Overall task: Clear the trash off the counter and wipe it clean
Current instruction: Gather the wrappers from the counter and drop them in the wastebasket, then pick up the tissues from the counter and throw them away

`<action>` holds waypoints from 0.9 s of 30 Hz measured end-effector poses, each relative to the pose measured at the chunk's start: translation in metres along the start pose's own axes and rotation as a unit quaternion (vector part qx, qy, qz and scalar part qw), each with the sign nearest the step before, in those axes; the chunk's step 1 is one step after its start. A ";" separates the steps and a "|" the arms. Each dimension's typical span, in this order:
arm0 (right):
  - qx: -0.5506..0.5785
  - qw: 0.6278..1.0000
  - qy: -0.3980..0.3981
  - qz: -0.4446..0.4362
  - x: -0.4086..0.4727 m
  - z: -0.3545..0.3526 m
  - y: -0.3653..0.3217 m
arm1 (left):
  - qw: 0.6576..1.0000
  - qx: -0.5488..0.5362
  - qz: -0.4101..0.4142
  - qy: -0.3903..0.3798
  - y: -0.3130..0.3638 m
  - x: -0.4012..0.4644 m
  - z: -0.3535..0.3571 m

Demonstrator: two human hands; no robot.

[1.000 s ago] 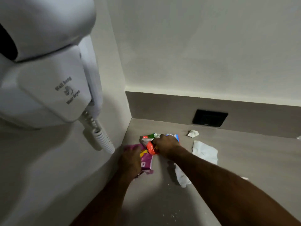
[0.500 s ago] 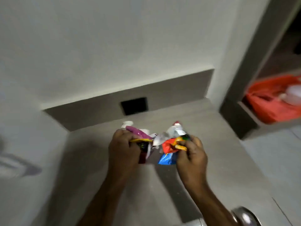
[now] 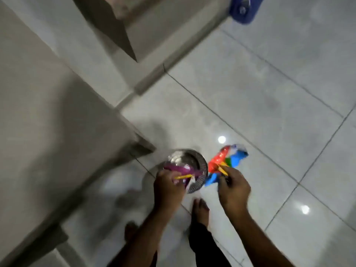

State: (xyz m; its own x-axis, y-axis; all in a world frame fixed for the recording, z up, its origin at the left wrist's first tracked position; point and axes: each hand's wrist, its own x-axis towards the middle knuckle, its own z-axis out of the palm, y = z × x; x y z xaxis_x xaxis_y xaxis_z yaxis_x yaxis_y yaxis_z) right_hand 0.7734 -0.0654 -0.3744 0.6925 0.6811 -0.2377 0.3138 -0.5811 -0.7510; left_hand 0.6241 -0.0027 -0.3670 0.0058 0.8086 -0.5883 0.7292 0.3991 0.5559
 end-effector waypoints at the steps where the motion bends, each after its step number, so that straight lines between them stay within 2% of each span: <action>1: 0.011 0.999 -0.030 0.022 0.009 0.024 0.023 | 1.000 0.013 -0.026 -0.011 -0.014 0.027 0.022; 5: -0.018 0.984 -0.149 0.093 0.042 0.112 0.093 | 0.994 0.042 -0.104 -0.018 -0.058 0.120 0.092; 9: -0.096 0.947 -0.272 0.143 0.078 0.181 0.142 | 0.981 0.004 -0.187 -0.050 -0.096 0.180 0.149; 12: -0.137 0.924 -0.339 0.112 0.098 0.218 0.168 | 0.958 -0.070 -0.238 -0.144 -0.112 0.205 0.172; 14: -0.063 0.906 -0.385 0.163 0.102 0.230 0.173 | 0.944 -0.092 -0.245 -0.200 -0.115 0.211 0.173; 16: -0.076 0.897 -0.405 0.159 0.102 0.229 0.174 | 0.959 -0.038 -0.191 -0.204 -0.116 0.212 0.165; 18: -0.038 0.911 -0.360 0.200 0.097 0.217 0.162 | 0.976 0.055 -0.113 -0.180 -0.110 0.200 0.151; 20: -0.024 0.923 -0.323 0.207 0.091 0.190 0.138 | 0.981 0.125 -0.052 -0.139 -0.090 0.176 0.129; 24: 0.006 0.947 -0.272 0.171 0.066 0.110 0.073 | 0.980 0.161 0.078 -0.092 -0.027 0.113 0.078; 27: 0.049 0.972 -0.187 0.136 0.043 0.040 0.008 | 0.965 0.156 0.195 -0.079 0.030 0.049 0.028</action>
State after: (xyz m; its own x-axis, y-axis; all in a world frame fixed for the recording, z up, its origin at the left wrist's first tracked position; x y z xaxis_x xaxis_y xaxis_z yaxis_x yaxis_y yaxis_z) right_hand 0.7798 -0.0227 -0.4151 0.4504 0.6335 -0.6292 0.0767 -0.7296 -0.6796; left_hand 0.6657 0.0372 -0.3957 0.4083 0.7853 -0.4653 0.8202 -0.0918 0.5647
